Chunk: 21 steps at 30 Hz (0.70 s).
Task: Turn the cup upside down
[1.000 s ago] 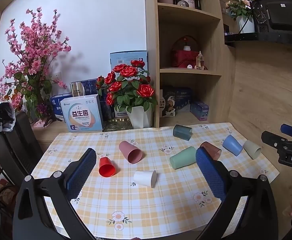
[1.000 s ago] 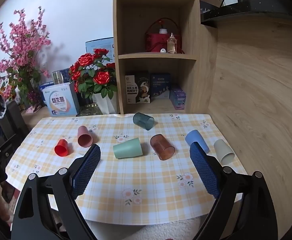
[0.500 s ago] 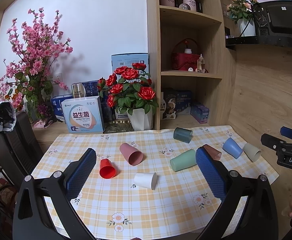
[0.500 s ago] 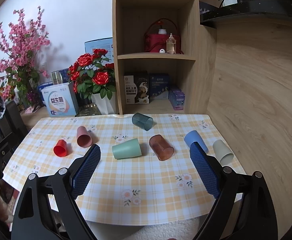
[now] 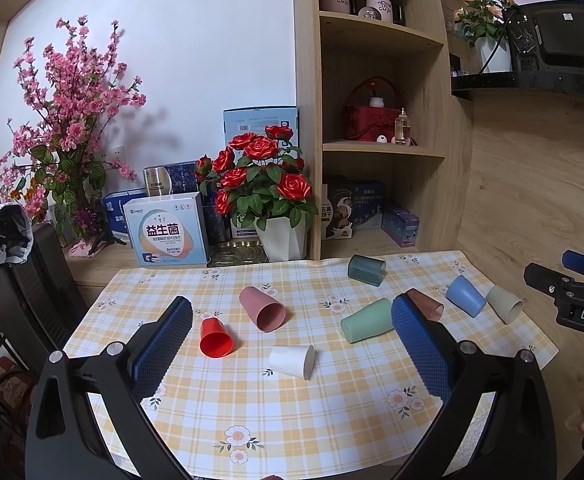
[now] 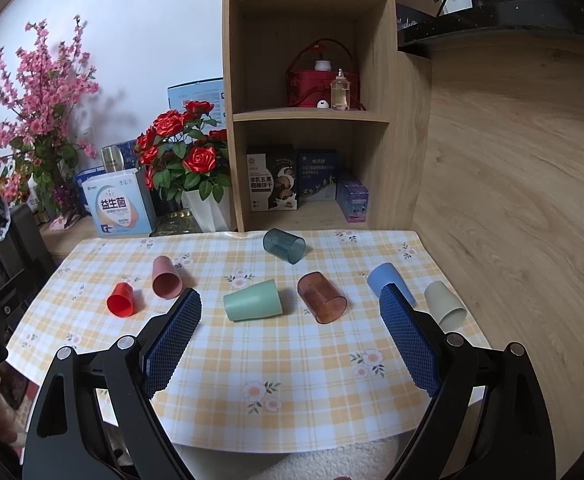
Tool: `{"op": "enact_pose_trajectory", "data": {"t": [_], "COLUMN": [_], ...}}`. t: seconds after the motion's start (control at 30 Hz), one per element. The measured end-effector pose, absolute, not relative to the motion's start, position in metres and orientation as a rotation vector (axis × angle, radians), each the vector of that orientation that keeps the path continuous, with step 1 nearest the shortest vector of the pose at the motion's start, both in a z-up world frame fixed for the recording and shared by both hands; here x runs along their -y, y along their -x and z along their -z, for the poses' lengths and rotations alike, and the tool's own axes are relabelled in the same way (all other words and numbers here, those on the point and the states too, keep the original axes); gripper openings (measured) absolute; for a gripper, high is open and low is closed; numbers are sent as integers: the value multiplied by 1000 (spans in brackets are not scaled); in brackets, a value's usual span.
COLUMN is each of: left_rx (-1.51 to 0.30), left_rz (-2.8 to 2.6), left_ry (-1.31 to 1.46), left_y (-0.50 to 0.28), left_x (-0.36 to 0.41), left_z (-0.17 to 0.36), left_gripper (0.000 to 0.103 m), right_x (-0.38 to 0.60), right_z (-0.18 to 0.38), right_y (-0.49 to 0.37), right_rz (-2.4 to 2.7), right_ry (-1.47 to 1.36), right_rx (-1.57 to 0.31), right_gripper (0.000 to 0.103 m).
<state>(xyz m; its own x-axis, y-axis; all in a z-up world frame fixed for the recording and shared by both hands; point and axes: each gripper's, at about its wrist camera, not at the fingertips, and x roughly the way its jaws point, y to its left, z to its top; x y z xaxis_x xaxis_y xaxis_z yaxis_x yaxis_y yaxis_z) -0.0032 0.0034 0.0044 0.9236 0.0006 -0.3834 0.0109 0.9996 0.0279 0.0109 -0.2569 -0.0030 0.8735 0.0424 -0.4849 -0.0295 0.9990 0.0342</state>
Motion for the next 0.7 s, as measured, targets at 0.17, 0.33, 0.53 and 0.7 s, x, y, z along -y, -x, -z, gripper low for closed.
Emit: {"op": "enact_pose_trajectory", "data": {"t": [0.17, 0.33, 0.53, 0.7], "left_rx": [-395, -398, -398, -399], "left_rz": [6, 1, 1, -1], "left_ry": [-31, -31, -32, -30], "left_y": [3, 2, 2, 2], "left_x": [-4, -5, -6, -7], "left_z": [-5, -3, -2, -2], "left_gripper": [97, 97, 97, 97], "right_x": [257, 257, 257, 257], "right_z": [4, 5, 6, 7], "right_y": [-11, -12, -12, -11], "right_rz": [-37, -36, -37, -37], "right_ry": [-28, -29, -27, -28], "right_rx": [-510, -514, -516, -515], "right_gripper": [88, 88, 88, 88]}}
